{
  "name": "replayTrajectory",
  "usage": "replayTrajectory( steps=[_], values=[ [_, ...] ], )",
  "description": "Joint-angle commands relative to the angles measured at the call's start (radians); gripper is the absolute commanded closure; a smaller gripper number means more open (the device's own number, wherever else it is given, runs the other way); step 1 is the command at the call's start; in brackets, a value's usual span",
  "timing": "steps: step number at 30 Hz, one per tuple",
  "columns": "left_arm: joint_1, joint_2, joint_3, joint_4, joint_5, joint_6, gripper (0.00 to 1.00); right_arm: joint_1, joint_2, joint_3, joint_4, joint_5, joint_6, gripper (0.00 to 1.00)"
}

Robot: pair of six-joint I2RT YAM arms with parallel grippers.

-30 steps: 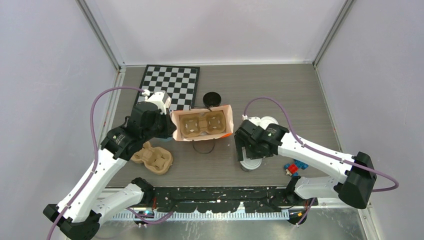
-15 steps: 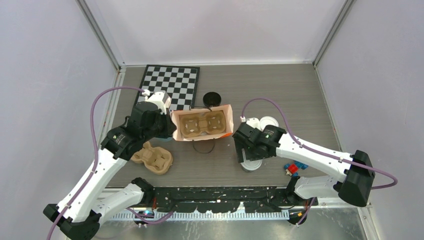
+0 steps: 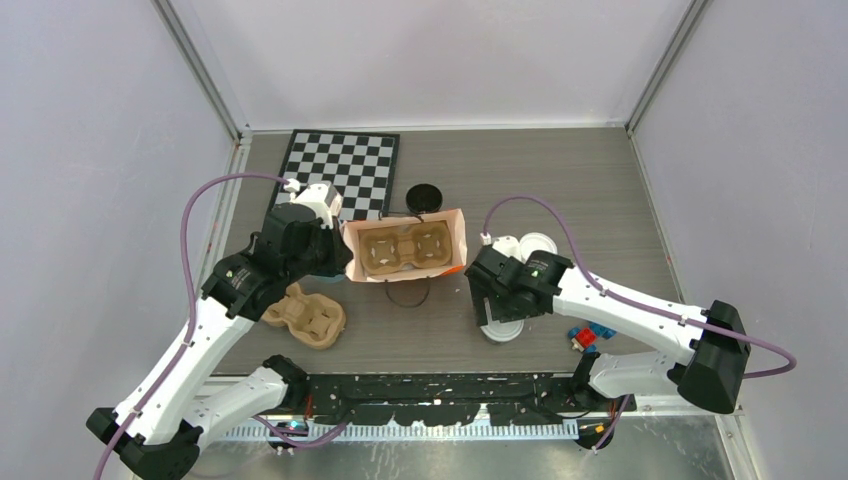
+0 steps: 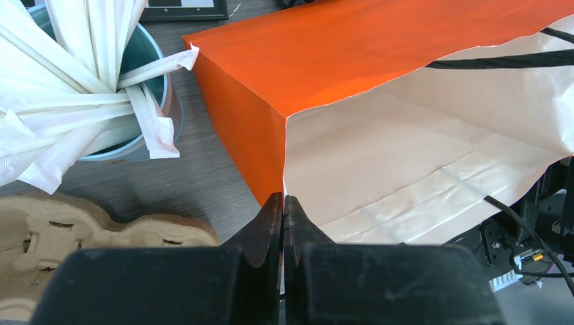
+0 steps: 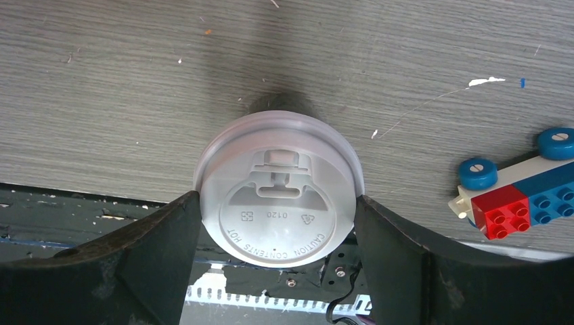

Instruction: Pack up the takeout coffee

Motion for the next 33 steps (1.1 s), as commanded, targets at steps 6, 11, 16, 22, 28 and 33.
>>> replayTrajectory(
  steps=[6,11,16,22,28,33],
  values=[
    [0.005,-0.009,0.033,0.029,0.011,0.013,1.0,0.025,-0.012,-0.014,-0.008,0.037,0.033,0.18],
    [0.005,-0.015,0.033,0.026,0.015,0.013,1.0,0.025,-0.053,0.001,-0.033,0.067,0.049,0.21],
    [0.004,-0.004,0.035,0.027,0.05,0.016,1.0,0.025,-0.124,0.084,-0.138,0.136,0.064,0.22],
    [0.005,0.017,0.046,0.038,0.104,0.021,1.0,0.025,-0.155,0.314,-0.305,0.243,0.03,0.23],
    [0.005,0.019,0.042,0.052,0.126,0.017,1.0,0.025,-0.082,0.635,-0.391,0.279,-0.132,0.23],
    [0.004,0.023,0.032,0.076,0.164,0.018,1.0,0.025,0.008,0.894,-0.413,0.24,-0.274,0.24]
  ],
)
